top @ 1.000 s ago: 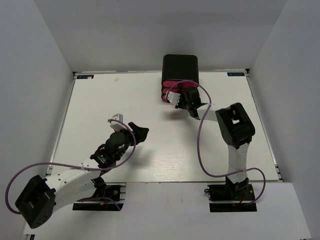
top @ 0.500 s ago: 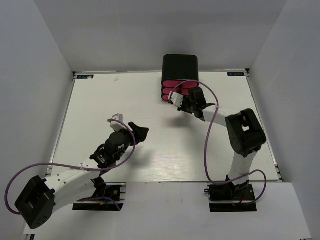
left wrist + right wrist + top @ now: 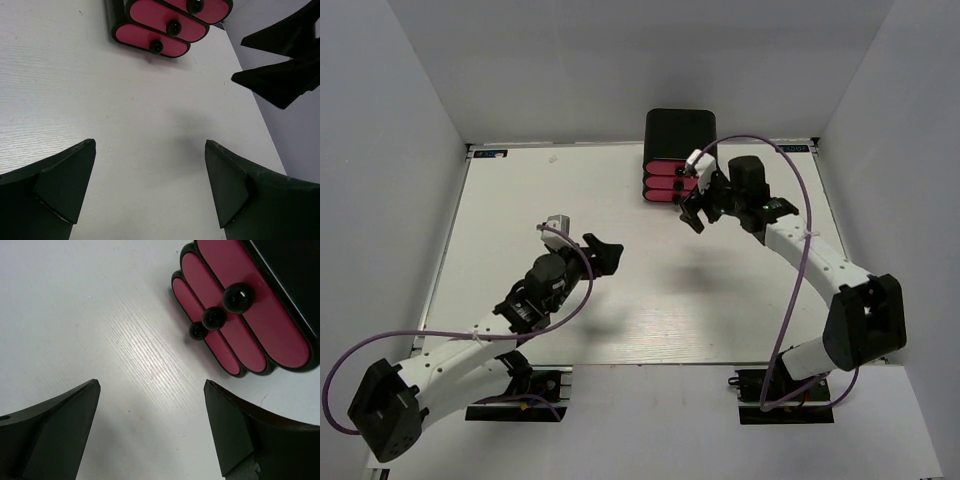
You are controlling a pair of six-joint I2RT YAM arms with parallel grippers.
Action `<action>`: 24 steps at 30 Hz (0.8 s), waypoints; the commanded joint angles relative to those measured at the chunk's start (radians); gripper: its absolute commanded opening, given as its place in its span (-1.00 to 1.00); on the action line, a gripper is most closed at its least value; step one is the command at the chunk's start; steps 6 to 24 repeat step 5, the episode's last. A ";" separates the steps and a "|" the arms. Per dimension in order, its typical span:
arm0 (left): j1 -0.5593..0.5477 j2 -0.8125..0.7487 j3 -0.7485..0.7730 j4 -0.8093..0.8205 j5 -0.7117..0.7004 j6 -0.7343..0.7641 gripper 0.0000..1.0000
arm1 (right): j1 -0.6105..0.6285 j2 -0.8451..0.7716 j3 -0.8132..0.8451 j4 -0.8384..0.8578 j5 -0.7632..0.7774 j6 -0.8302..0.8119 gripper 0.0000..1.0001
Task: Sort the stationery into containers
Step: Reset both arms
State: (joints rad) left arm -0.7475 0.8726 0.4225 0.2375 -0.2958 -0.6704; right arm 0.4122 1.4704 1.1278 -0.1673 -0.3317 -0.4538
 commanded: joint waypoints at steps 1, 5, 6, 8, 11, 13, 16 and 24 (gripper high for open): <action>0.004 -0.044 0.038 -0.072 0.006 0.032 1.00 | -0.001 -0.048 0.030 -0.050 0.052 0.179 0.81; 0.004 -0.087 0.047 -0.122 0.015 0.023 1.00 | -0.004 -0.113 -0.025 0.021 0.086 0.208 0.81; 0.004 -0.087 0.047 -0.122 0.015 0.023 1.00 | -0.004 -0.113 -0.025 0.021 0.086 0.208 0.81; 0.004 -0.087 0.047 -0.122 0.015 0.023 1.00 | -0.004 -0.113 -0.025 0.021 0.086 0.208 0.81; 0.004 -0.087 0.047 -0.122 0.015 0.023 1.00 | -0.004 -0.113 -0.025 0.021 0.086 0.208 0.81; 0.004 -0.087 0.047 -0.122 0.015 0.023 1.00 | -0.004 -0.113 -0.025 0.021 0.086 0.208 0.81; 0.004 -0.087 0.047 -0.122 0.015 0.023 1.00 | -0.004 -0.113 -0.025 0.021 0.086 0.208 0.81; 0.004 -0.087 0.047 -0.122 0.015 0.023 1.00 | -0.004 -0.113 -0.025 0.021 0.086 0.208 0.81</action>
